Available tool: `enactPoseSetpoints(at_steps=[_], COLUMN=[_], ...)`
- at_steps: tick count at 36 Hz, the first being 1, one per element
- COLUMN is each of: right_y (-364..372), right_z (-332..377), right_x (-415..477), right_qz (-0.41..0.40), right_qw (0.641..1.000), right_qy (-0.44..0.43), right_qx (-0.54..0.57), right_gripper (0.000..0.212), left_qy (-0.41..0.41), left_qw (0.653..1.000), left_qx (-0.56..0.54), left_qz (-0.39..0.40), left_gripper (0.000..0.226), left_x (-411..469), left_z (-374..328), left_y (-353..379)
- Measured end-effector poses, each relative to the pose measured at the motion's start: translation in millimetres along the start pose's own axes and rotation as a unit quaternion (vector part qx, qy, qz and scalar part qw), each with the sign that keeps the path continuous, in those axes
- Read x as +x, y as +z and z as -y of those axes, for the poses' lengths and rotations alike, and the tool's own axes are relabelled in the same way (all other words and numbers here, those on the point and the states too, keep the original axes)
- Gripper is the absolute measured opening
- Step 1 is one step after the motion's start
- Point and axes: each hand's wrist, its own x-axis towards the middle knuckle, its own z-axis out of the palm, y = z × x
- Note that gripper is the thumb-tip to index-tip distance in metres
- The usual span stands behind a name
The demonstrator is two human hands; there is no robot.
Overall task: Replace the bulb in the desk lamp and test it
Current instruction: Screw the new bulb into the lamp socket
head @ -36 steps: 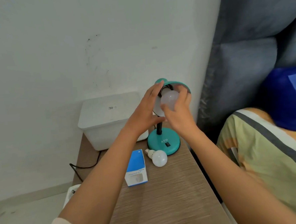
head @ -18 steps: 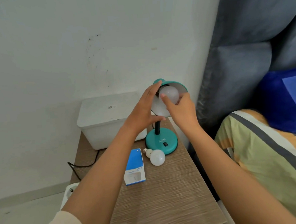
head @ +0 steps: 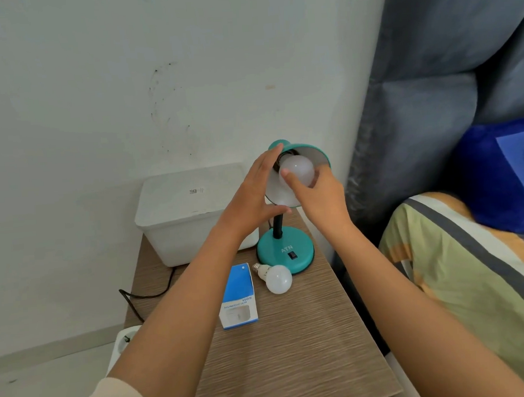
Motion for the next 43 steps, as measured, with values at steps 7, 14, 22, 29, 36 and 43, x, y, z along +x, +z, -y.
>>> enactPoseSetpoints(at_steps=[7, 14, 22, 29, 36, 43], right_y=[4.8, 3.6, -0.5, 1.4, 3.9, -0.8], right_z=[-0.8, 0.3, -3.8, -6.2, -7.3, -1.7], right_x=[-2.1, 0.0, -4.1, -3.8, -5.5, -7.2], right_qz=[-0.004, 0.013, -0.002, 0.009, 0.001, -0.024], right_qw=[1.0, 0.999, 1.0, 1.0, 1.0, 0.999], right_qy=[0.016, 0.037, -0.007, 0.005, 0.016, -0.028], right_qx=[0.005, 0.035, 0.025, 0.021, 0.019, -0.002], right_gripper=[0.051, 0.047, 0.054, 0.058, 0.054, 0.062], left_qy=[0.005, 0.006, 0.005, 0.002, -0.001, -0.004], left_qw=[1.0, 1.0, 1.0, 1.0, 1.0, 1.0], left_qx=[-0.005, -0.001, -0.003, -0.009, -0.009, -0.011], left_qz=[-0.007, -0.008, -0.008, -0.007, -0.009, -0.003], left_gripper=[0.107, 0.108, 0.106, 0.106, 0.107, 0.108], left_x=[-1.0, -0.9, -1.2, -0.9, -1.8, -2.1], left_z=[-1.0, -1.0, -2.3, -2.1, -1.1, -1.3], left_y=[1.7, 1.0, 2.0, 2.4, 3.1, 1.8])
